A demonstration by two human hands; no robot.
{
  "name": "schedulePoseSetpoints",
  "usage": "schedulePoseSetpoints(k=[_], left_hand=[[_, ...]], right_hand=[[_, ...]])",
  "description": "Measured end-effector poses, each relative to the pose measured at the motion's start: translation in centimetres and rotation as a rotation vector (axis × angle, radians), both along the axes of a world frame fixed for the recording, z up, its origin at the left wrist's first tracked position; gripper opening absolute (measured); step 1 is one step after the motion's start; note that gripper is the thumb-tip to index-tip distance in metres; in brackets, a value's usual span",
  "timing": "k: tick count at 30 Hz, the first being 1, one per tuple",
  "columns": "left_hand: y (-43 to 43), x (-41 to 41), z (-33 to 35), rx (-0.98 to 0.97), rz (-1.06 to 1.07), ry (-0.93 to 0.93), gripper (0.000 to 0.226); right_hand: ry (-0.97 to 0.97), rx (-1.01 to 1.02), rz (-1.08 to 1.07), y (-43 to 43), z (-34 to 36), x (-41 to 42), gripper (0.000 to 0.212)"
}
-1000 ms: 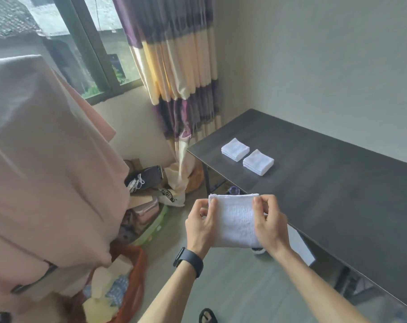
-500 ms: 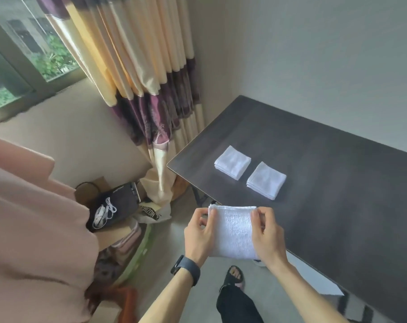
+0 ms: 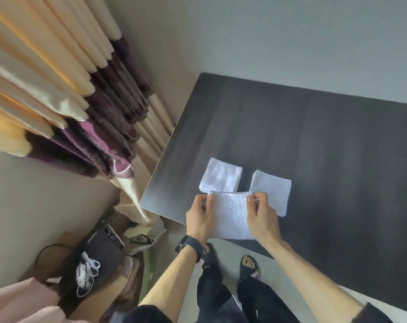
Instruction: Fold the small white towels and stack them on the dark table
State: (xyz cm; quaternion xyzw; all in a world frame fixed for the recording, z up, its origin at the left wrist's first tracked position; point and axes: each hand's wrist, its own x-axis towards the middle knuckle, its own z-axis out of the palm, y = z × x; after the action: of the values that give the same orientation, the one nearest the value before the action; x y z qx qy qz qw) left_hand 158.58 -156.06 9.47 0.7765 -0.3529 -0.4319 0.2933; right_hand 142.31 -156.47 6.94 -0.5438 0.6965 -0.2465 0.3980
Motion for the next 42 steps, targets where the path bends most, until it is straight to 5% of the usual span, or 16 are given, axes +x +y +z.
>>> schedulePoseSetpoints(k=[12, 26, 34, 42], left_hand=[[-15.7, 5.3, -7.4, 0.094, -0.393, -0.092, 0.03], [-17.9, 6.8, -10.9, 0.055, -0.666, -0.295, 0.026], [-15.9, 7.6, -12.0, -0.441, -0.935, -0.653, 0.06], [-16.0, 7.2, -15.0, -0.347, -1.122, -0.681, 0.067]], right_hand=[[0.096, 0.153, -0.315, -10.7, -6.8, 5.9, 0.019], [0.235, 0.253, -0.407, -12.5, -8.5, 7.3, 0.023], [0.36, -0.064, -0.311, -8.8, -7.8, 8.3, 0.037], [0.597, -0.008, 0.0, -10.5, -11.5, 9.2, 0.057]])
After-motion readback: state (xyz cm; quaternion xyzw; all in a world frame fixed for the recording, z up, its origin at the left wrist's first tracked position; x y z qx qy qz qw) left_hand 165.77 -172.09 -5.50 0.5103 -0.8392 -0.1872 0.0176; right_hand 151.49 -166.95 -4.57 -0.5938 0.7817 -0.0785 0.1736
